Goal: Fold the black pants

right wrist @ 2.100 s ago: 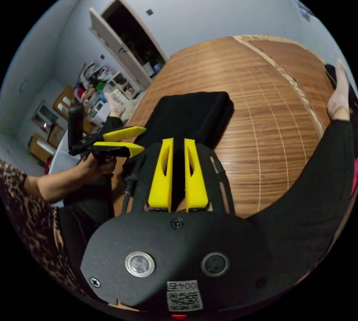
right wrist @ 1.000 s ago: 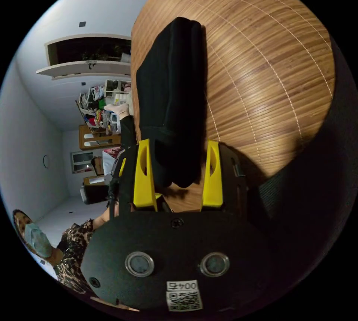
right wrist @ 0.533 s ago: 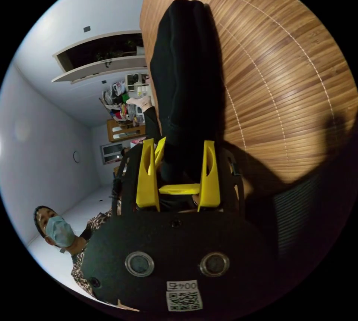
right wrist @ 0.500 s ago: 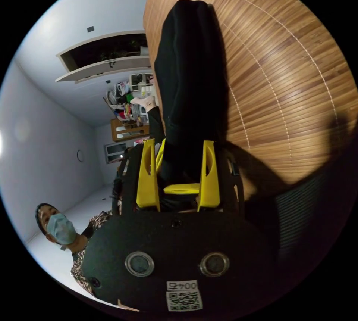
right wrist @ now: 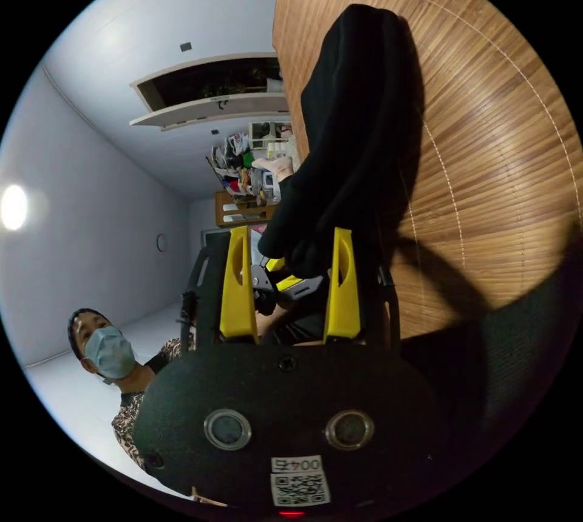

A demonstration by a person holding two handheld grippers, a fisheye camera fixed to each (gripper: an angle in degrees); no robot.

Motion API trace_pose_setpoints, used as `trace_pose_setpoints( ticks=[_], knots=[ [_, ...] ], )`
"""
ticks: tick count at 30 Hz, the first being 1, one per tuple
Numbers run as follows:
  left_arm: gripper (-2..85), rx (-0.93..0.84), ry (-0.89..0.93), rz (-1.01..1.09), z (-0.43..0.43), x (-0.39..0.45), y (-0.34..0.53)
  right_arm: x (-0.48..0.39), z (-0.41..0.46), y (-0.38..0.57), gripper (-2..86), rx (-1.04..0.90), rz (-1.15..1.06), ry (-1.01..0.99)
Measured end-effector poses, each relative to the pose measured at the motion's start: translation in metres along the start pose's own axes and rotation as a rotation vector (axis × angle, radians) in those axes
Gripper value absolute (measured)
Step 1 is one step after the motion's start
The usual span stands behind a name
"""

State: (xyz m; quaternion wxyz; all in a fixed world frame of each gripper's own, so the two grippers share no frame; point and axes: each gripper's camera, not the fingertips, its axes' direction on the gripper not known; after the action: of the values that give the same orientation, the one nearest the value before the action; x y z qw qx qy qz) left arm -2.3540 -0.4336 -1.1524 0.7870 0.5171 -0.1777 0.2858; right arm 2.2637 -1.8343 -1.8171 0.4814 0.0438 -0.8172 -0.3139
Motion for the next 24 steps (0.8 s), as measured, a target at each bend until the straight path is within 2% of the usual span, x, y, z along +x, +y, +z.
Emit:
trace_pose_setpoints(
  ticks=[5, 13, 15, 19, 22, 24],
  knots=[
    [12.1, 0.021, 0.175, -0.196, -0.027, -0.073, 0.002, 0.008, -0.03, 0.008, 23.6, 0.16, 0.053, -0.025],
    [12.2, -0.029, 0.133, -0.036, -0.043, -0.081, -0.015, 0.027, -0.006, -0.012, 28.9, 0.154, 0.153, -0.022],
    [12.5, -0.046, 0.097, 0.034, -0.045, -0.086, -0.021, 0.038, 0.005, -0.018, 26.1, 0.115, 0.193, -0.035],
    [14.4, -0.063, 0.128, 0.039, -0.046, -0.121, -0.025, 0.049, 0.019, -0.019, 20.3, 0.058, 0.207, -0.043],
    [19.4, -0.08, 0.222, 0.036, -0.055, -0.168, -0.032, 0.045, 0.014, -0.017, 15.8, 0.033, 0.18, -0.017],
    [23.8, -0.034, 0.363, -0.082, -0.076, -0.234, -0.027, 0.037, 0.008, -0.013, 13.9, 0.016, 0.143, -0.023]
  ],
)
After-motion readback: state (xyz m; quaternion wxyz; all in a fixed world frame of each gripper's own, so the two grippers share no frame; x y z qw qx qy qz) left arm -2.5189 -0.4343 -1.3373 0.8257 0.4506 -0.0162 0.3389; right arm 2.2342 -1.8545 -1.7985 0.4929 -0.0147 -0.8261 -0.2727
